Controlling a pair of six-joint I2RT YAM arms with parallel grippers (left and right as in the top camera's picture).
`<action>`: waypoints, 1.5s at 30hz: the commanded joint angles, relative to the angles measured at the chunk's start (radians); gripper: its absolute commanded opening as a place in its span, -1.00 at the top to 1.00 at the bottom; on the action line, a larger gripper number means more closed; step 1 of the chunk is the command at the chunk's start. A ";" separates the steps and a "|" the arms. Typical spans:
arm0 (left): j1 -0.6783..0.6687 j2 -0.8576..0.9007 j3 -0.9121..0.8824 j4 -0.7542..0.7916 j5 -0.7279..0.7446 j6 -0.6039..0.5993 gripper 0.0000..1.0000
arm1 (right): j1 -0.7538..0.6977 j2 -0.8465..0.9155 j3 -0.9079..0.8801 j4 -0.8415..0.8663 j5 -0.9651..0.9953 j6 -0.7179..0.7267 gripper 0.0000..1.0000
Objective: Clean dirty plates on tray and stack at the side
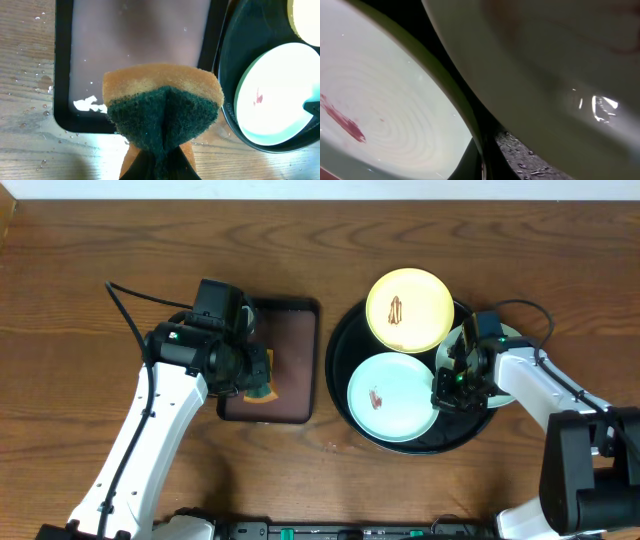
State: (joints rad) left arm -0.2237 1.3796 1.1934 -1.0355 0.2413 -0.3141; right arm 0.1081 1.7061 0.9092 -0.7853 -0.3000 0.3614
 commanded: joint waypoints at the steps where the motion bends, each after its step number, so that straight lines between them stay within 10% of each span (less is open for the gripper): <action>1: -0.001 -0.011 0.024 0.004 0.013 -0.001 0.85 | 0.031 -0.003 -0.004 0.038 -0.002 0.117 0.97; 6: -0.039 -0.010 0.024 0.037 0.013 -0.002 0.85 | 0.071 -0.003 -0.005 0.057 0.014 0.234 0.97; 9: -0.069 -0.010 0.023 0.045 0.013 -0.002 0.85 | 0.076 -0.003 -0.004 0.071 0.075 0.159 0.56; 13: -0.100 -0.006 0.021 0.082 0.012 -0.014 0.85 | 0.075 -0.002 -0.005 0.145 0.083 0.009 0.49; 18: -0.158 0.026 0.020 0.183 0.013 -0.085 0.85 | 0.075 -0.002 -0.016 0.162 0.115 -0.010 0.97; 36: -0.504 0.571 0.021 0.778 0.183 -0.407 0.85 | 0.078 -0.002 -0.040 0.183 0.116 -0.019 0.98; 45: -0.455 0.672 0.021 0.620 -0.119 -0.383 0.85 | 0.078 -0.002 -0.040 0.183 0.116 -0.018 0.98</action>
State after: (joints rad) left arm -0.7177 1.9995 1.2358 -0.3302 0.3725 -0.7254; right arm 0.1761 1.6966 0.8883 -0.6052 -0.2340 0.3538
